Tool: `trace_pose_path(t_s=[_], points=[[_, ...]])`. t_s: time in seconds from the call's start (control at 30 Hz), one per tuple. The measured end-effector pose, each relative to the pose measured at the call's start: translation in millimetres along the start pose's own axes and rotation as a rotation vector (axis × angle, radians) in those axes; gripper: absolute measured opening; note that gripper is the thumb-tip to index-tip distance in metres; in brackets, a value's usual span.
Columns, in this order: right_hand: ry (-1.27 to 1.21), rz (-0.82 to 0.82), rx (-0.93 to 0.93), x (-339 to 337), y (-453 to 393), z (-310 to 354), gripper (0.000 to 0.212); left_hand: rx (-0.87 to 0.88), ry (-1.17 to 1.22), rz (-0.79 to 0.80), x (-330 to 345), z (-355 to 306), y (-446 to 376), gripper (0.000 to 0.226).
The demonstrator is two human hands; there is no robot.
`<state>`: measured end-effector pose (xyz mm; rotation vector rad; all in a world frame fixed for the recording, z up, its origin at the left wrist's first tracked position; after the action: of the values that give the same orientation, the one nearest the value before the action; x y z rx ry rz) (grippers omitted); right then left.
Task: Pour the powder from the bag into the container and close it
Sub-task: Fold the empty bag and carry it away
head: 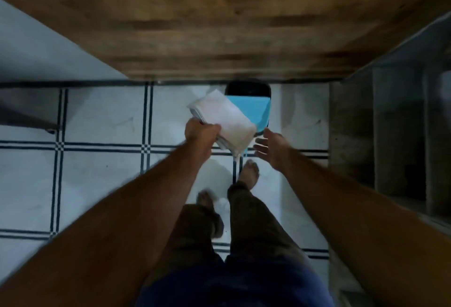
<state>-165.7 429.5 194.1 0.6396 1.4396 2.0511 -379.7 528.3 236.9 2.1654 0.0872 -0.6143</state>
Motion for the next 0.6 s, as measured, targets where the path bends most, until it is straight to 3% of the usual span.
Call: trace_pose_path(t_s=[0.07,0.17,0.27,0.37,0.53,0.6], points=[[0.085,-0.061,0.049,-8,-44,-13,0.020,-0.014,-0.041,-0.013,8,4,-27,0.060],[0.321,-0.024,0.067,-8,-106,-31,0.026,-0.047,-0.177,-0.045,20,21,-70,0.055],[0.412,-0.025,0.047,-7,-157,-48,0.008,-0.063,-0.297,-0.051,43,48,-116,0.057],[0.517,-0.046,0.009,-2,-208,-65,0.034,-0.028,-0.369,-0.083,66,65,-153,0.045],[0.618,-0.126,0.030,15,-280,-93,0.049,0.021,-0.433,-0.056,96,102,-188,0.035],[0.555,-0.149,0.032,27,-293,-97,0.044,0.061,-0.461,-0.095,92,110,-192,0.038]])
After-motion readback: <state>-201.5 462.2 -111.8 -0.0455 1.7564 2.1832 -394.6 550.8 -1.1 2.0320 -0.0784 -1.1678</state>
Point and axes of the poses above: each hand's wrist, its own y-axis away from the middle knuckle, its own x-axis out of the palm, z = x × y, the point moved 5 cm from there along -y, towards the middle knuckle, and after that the axes turned 11 degrees about -y, right-handed, at the moved point
